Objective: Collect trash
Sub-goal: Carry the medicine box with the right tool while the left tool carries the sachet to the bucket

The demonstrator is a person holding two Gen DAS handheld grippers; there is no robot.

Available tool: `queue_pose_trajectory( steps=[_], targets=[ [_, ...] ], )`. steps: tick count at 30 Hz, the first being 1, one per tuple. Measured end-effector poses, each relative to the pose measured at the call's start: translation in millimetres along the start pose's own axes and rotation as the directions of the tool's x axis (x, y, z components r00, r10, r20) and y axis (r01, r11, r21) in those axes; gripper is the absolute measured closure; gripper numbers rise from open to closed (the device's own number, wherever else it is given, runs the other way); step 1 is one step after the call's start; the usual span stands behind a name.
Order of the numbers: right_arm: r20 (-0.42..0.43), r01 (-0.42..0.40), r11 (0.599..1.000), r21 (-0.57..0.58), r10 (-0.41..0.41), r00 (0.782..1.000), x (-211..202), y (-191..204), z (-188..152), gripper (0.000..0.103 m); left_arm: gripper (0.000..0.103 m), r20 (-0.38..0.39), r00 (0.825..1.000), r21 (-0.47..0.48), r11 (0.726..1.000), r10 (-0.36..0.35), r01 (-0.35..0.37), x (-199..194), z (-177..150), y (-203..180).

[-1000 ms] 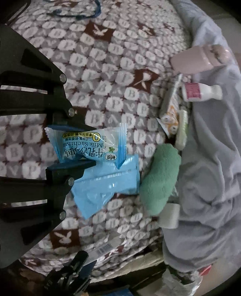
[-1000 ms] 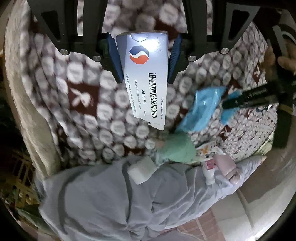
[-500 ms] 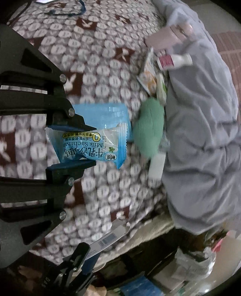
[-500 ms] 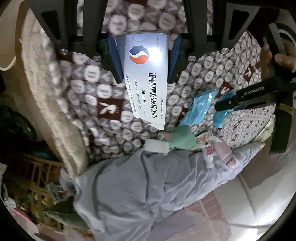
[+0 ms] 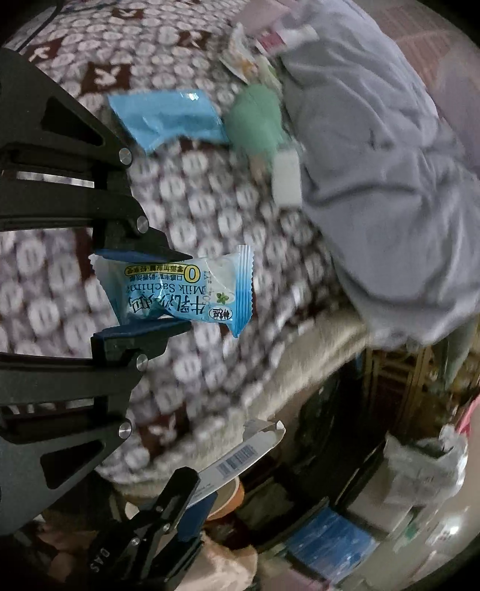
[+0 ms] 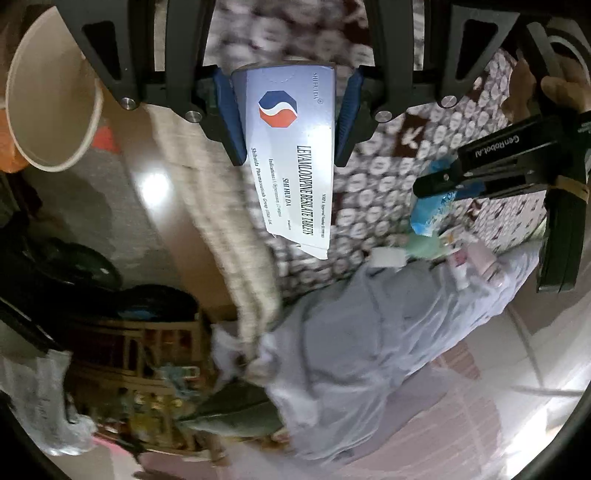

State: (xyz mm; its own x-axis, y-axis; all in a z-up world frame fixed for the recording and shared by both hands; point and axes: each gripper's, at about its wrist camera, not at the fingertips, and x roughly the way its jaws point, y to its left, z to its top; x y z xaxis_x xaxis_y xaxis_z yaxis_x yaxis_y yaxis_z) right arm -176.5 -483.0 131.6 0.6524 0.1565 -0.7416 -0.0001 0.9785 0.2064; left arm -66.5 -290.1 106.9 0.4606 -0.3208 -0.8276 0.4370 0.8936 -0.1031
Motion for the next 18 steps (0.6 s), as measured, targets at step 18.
queue_pose_trajectory(
  steps=[18],
  targets=[
    [0.012,0.191,0.956,0.224,-0.199,0.98,-59,-138,-33,0.057,0.078,-0.053,0.985,0.178,0.969,-0.165,0.172,33,21,-141]
  ],
)
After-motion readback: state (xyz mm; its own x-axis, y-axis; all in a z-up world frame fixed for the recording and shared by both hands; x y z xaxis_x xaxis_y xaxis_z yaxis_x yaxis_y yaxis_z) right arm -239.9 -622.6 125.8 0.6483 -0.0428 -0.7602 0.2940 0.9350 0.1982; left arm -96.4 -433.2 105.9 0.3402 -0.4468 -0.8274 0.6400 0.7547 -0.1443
